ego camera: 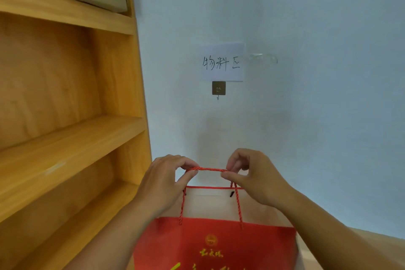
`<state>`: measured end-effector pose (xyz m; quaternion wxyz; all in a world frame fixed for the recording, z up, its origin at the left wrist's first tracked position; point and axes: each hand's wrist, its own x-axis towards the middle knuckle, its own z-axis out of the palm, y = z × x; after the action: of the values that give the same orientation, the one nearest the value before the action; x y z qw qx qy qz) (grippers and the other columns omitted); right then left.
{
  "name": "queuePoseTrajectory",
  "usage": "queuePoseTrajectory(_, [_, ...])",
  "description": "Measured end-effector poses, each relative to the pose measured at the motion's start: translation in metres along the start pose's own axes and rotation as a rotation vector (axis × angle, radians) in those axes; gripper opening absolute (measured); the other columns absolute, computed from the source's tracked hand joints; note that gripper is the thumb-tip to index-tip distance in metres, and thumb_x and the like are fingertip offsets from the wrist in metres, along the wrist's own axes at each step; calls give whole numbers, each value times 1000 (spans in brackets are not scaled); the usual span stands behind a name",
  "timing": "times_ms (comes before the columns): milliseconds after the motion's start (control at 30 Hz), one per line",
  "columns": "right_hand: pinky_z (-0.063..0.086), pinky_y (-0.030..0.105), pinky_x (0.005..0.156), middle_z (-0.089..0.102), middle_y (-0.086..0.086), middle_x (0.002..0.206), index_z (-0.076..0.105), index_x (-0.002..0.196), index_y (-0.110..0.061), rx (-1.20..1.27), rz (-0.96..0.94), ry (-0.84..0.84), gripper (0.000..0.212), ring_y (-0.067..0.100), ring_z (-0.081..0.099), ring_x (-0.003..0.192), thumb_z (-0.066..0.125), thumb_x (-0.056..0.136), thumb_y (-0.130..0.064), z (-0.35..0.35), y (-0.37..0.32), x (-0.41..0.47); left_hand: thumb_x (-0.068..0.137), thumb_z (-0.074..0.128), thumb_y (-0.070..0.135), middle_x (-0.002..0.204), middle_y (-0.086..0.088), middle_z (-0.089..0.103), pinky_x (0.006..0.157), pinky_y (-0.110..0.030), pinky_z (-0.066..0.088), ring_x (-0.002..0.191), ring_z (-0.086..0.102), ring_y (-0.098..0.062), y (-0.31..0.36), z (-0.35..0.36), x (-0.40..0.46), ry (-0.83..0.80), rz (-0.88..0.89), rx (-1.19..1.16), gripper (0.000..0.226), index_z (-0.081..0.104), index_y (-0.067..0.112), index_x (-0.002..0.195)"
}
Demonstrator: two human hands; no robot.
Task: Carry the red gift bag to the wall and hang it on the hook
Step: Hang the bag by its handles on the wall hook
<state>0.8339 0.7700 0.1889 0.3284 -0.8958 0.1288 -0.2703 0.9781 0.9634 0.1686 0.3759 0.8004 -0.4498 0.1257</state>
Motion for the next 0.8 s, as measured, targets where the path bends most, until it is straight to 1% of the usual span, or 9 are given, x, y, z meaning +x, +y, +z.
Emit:
queuePoseTrajectory(67, [54, 20, 75, 76, -4, 73, 72, 81, -23, 27, 17, 21, 15, 7, 71, 72, 86, 82, -28, 5, 10, 22, 92, 73, 37, 91, 24, 74, 91, -19, 46, 100, 64, 5, -15, 6, 25, -53, -37, -127, 7, 76, 39, 98])
queuePoseTrajectory(200, [61, 27, 75, 78, -1, 74, 73, 83, -22, 80, 48, 43, 15, 9, 72, 71, 87, 81, -27, 15, 27, 65, 88, 78, 33, 93, 20, 77, 88, -12, 41, 98, 69, 2, -49, 20, 74, -139, -42, -300, 8, 78, 39, 94])
queuePoseTrajectory(267, [61, 27, 76, 78, -1, 75, 75, 82, -21, 85, 56, 48, 14, 7, 72, 69, 88, 80, -26, 21, 33, 89, 87, 79, 34, 93, 17, 78, 89, -14, 43, 98, 70, 2, -70, 25, 102, -164, -15, -344, 9, 78, 40, 93])
queuePoseTrajectory(400, [57, 21, 75, 78, -2, 75, 77, 78, -21, 106, 106, 71, 14, 4, 71, 69, 91, 76, -24, 27, 33, 135, 85, 82, 32, 92, 14, 78, 89, -27, 55, 95, 72, -2, -102, 29, 154, -224, 3, -450, 9, 79, 38, 91])
queuePoseTrajectory(433, [56, 21, 75, 78, -3, 75, 77, 77, -21, 104, 119, 81, 14, 4, 70, 69, 91, 75, -23, 28, 33, 148, 84, 82, 30, 91, 13, 78, 90, -25, 55, 94, 72, -3, -109, 31, 168, -243, 22, -454, 9, 79, 36, 90])
queuePoseTrajectory(533, [56, 23, 74, 77, -2, 72, 78, 78, -20, 119, 145, 106, 14, 7, 68, 67, 91, 75, -19, 34, 36, 186, 84, 82, 24, 88, 15, 77, 87, -7, 45, 92, 72, -3, -128, 39, 212, -243, 113, -392, 12, 79, 34, 89])
queuePoseTrajectory(633, [56, 27, 73, 77, -1, 71, 79, 82, -19, 142, 169, 138, 14, 12, 69, 68, 91, 75, -17, 39, 44, 218, 84, 82, 22, 87, 17, 77, 84, -7, 48, 91, 71, -1, -142, 47, 247, -227, 147, -391, 12, 79, 32, 90])
queuePoseTrajectory(733, [56, 25, 69, 77, 0, 70, 80, 81, -18, 145, 168, 149, 10, 17, 68, 67, 89, 77, -16, 43, 51, 244, 85, 81, 24, 88, 17, 76, 83, -8, 50, 92, 71, -1, -154, 56, 274, -221, 165, -425, 12, 79, 33, 92])
queuePoseTrajectory(800, [58, 28, 69, 77, 0, 71, 80, 81, -19, 131, 166, 148, 9, 23, 70, 71, 88, 79, -16, 44, 56, 258, 86, 80, 26, 89, 19, 75, 82, -8, 51, 94, 71, 0, -159, 63, 288, -225, 172, -430, 11, 78, 35, 93])
